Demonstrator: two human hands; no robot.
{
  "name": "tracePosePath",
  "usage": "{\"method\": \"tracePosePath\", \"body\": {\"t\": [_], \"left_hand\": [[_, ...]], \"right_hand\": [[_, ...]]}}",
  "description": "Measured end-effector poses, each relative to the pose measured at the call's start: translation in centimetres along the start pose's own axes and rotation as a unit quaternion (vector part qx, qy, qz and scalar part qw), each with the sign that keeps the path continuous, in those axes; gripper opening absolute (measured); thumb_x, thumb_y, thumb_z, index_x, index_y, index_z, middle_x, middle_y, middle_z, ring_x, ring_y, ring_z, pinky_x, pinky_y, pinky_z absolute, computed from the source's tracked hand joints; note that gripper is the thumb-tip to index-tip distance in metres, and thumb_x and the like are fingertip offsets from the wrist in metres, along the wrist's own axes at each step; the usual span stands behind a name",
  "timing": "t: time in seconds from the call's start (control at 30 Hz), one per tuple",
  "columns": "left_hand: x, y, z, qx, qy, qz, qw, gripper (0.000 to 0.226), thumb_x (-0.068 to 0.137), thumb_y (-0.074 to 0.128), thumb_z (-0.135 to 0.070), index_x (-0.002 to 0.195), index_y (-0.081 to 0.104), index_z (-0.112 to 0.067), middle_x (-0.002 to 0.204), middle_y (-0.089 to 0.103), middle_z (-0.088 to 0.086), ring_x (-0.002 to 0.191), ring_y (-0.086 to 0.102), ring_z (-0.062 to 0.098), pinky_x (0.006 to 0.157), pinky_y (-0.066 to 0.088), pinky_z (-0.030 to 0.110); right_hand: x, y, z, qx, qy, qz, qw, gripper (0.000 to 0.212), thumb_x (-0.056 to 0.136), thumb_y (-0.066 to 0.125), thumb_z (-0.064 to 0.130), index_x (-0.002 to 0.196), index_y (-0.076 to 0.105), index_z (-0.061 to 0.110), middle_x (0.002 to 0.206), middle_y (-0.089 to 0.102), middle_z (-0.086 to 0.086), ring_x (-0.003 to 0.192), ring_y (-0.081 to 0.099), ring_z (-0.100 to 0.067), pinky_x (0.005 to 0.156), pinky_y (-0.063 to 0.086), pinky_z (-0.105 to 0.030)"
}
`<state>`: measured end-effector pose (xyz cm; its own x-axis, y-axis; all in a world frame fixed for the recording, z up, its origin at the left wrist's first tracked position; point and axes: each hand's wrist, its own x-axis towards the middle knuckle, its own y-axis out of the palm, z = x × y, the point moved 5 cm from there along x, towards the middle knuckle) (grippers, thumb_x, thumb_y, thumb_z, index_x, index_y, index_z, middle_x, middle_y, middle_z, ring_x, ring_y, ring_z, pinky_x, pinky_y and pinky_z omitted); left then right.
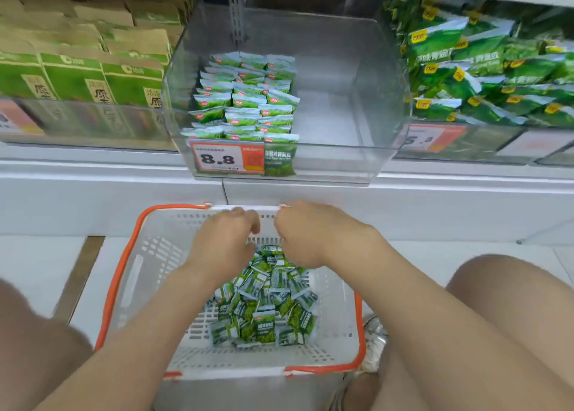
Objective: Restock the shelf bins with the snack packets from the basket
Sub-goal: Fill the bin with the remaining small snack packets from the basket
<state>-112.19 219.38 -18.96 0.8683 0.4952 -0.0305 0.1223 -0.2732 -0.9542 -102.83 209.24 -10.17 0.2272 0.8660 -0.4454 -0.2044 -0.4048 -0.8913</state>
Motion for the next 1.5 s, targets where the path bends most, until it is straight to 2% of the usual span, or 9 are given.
{"method": "tracePosePath", "body": {"t": [0.17, 0.3, 0.53, 0.7, 0.83, 0.97, 1.2, 1.37, 1.5], "left_hand": [[-2.7, 11.1, 0.7, 0.075, -0.041, 0.347, 0.934, 0.004, 0.097, 0.061, -0.018, 0.099, 0.057, -0.018, 0.095, 0.058, 0.002, 0.083, 0.058, 0.025, 0.073, 0.053, 0.040], [-4.9, 17.0, 1.6, 0.094, -0.063, 0.368, 0.923, 0.033, 0.101, 0.051, -0.003, 0.133, 0.057, -0.010, 0.120, 0.060, 0.010, 0.102, 0.064, 0.031, 0.086, 0.057, 0.043], [-6.8, 23.4, 6.4, 0.050, -0.093, 0.442, 0.891, 0.089, 0.096, 0.055, 0.007, 0.166, 0.011, -0.027, 0.169, 0.001, 0.017, 0.120, 0.059, 0.043, 0.083, 0.057, 0.045], [-6.2, 23.9, 6.0, 0.035, -0.082, 0.394, 0.915, 0.045, 0.107, 0.055, -0.010, 0.150, 0.043, -0.007, 0.147, 0.044, 0.016, 0.128, 0.052, 0.031, 0.103, 0.049, 0.037], [-5.9, 24.3, 5.8, 0.004, -0.126, 0.391, 0.912, 0.016, 0.103, 0.062, -0.013, 0.112, 0.069, -0.001, 0.115, 0.071, 0.016, 0.103, 0.070, 0.029, 0.086, 0.056, 0.036], [-5.5, 23.6, 6.4, -0.025, -0.158, 0.358, 0.920, 0.027, 0.102, 0.052, -0.003, 0.076, 0.047, -0.010, 0.078, 0.055, 0.008, 0.070, 0.056, 0.021, 0.069, 0.051, 0.043], [-1.5, 16.0, 3.6, -0.110, -0.121, 0.203, 0.966, 0.041, 0.097, 0.042, 0.010, 0.076, 0.031, -0.024, 0.069, 0.046, 0.002, 0.066, 0.047, 0.026, 0.058, 0.033, 0.035], [1.0, 4.7, -0.4, -0.197, -0.010, 0.071, 0.978, 0.047, 0.100, 0.054, -0.001, 0.068, 0.041, -0.032, 0.065, 0.048, -0.013, 0.062, 0.045, 0.016, 0.058, 0.028, 0.031], [1.4, -2.9, -1.2, -0.302, 0.035, -0.029, 0.952, 0.016, 0.104, 0.063, -0.015, 0.097, 0.073, -0.026, 0.087, 0.074, -0.009, 0.069, 0.065, 0.012, 0.064, 0.054, 0.029]], "right_hand": [[1.2, 5.3, 3.3, -0.026, -0.031, 0.093, 0.995, 0.010, 0.098, 0.057, 0.007, 0.100, 0.049, 0.014, 0.082, 0.043, -0.002, 0.063, 0.046, -0.017, 0.049, 0.036, -0.031], [2.4, 8.4, 4.1, -0.063, -0.049, 0.150, 0.985, 0.013, 0.097, 0.057, 0.002, 0.090, 0.051, 0.011, 0.082, 0.046, -0.003, 0.062, 0.045, -0.017, 0.050, 0.039, -0.031], [3.3, 9.1, 3.1, -0.048, -0.045, 0.143, 0.988, 0.030, 0.098, 0.054, 0.003, 0.076, 0.038, 0.017, 0.084, 0.045, -0.003, 0.062, 0.043, -0.017, 0.053, 0.040, -0.032], [4.0, 9.0, 3.1, -0.051, -0.048, 0.132, 0.989, 0.023, 0.097, 0.056, 0.003, 0.080, 0.046, 0.015, 0.081, 0.045, -0.003, 0.060, 0.044, -0.016, 0.049, 0.037, -0.031], [4.4, 8.7, 3.5, -0.045, -0.055, 0.140, 0.988, 0.024, 0.097, 0.057, 0.004, 0.079, 0.046, 0.014, 0.082, 0.043, -0.003, 0.061, 0.043, -0.016, 0.049, 0.037, -0.032], [4.8, 7.9, 3.4, -0.038, -0.059, 0.158, 0.985, 0.026, 0.096, 0.058, 0.003, 0.076, 0.046, 0.013, 0.083, 0.047, -0.003, 0.059, 0.043, -0.016, 0.048, 0.037, -0.030], [4.4, 5.5, 2.2, -0.059, -0.041, 0.147, 0.986, 0.025, 0.096, 0.059, -0.001, 0.120, 0.063, 0.008, 0.085, 0.045, -0.004, 0.061, 0.046, -0.016, 0.048, 0.035, -0.029], [3.3, 1.6, 1.0, -0.020, -0.007, 0.042, 0.999, 0.021, 0.093, 0.059, 0.000, 0.080, 0.049, 0.014, 0.081, 0.038, -0.002, 0.074, 0.055, -0.027, 0.060, 0.044, -0.035], [1.5, -1.5, -0.9, 0.035, 0.002, -0.007, 0.999, 0.032, 0.092, 0.070, 0.029, 0.077, 0.043, 0.021, 0.081, 0.046, -0.003, 0.090, 0.060, -0.031, 0.072, 0.054, -0.036]]}}
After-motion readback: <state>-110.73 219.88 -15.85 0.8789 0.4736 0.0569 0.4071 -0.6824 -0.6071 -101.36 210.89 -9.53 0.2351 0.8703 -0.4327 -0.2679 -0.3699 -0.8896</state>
